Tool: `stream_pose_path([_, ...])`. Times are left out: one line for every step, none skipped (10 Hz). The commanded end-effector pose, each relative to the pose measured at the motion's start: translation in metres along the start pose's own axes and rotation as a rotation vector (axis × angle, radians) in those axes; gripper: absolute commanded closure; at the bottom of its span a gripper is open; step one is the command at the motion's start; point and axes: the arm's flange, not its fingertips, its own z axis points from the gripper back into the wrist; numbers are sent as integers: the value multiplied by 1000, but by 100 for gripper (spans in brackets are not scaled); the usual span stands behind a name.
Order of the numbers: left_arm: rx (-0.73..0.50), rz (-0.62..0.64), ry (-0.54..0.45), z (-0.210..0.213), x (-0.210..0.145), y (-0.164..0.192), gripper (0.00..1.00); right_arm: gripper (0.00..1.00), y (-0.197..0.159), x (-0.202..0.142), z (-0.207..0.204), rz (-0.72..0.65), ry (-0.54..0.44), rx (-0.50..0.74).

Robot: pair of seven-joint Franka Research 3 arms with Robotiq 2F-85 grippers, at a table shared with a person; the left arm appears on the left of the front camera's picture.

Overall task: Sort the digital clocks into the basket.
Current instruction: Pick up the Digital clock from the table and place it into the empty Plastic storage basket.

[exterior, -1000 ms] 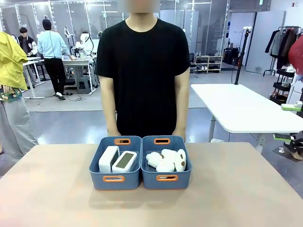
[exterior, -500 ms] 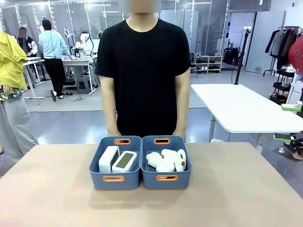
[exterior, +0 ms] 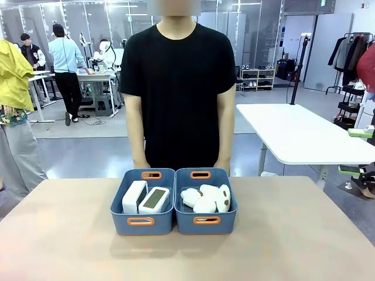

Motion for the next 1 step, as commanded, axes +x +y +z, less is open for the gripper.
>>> stream_pose_path([11, 9, -10, -1, 3, -3, 0, 0, 1, 1, -2, 2, 5, 12])
